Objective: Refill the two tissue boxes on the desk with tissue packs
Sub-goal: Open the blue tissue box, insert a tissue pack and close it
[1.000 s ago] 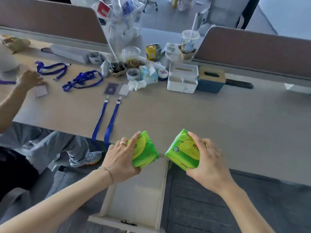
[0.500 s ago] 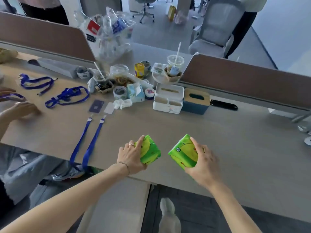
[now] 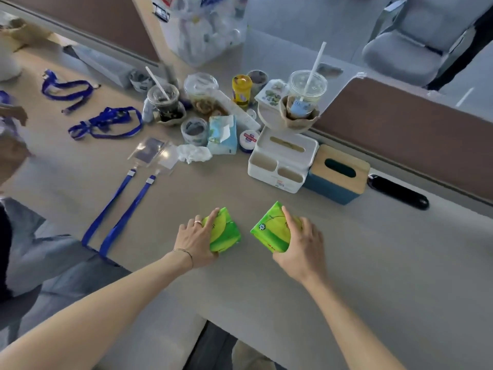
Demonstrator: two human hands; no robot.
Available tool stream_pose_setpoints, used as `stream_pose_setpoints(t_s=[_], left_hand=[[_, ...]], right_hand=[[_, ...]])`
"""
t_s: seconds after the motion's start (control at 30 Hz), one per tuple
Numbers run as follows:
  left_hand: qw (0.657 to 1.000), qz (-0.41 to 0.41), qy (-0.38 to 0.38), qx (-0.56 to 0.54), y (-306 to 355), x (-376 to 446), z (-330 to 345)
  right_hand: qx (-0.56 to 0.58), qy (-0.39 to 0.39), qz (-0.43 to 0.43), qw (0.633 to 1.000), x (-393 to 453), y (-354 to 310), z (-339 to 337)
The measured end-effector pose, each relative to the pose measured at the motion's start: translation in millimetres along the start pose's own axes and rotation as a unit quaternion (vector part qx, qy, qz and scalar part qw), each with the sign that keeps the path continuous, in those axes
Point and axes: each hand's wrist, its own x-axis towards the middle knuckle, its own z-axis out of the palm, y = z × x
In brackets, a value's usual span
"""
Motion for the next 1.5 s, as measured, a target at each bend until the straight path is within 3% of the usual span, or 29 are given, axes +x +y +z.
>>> stream_pose_setpoints(t_s=[0.33,0.57,0.87,1.13,1.5], left_hand=[[0.999,-0.018,0.007,-0.029,3.7,0.6,-7.4],[0.992,0.039,0.083,-0.090,30.5,13.4,-25.4],[0.973,0.157,0.091,-0.145,127.2,66.2,-52.3],[0.965,0.219,0.055,-0.130,184.9,122.6,-65.2],[0.952,0.272,0.043,-0.134,193.8,105.2,-77.5]], right_hand=[[-0.015,-0.048,-0.053,0.997,46.2,12.2,45.2],[-0.006,-0.050,-0.065,0.997,52.1,18.4,54.4],[0.017,0.109,0.042,0.993,107.5,88.9,-29.2],[-0.059,0.002,0.029,0.998,168.9,133.2,-32.5],[-0.018,0.027,0.065,0.997,108.7,129.3,-54.8]])
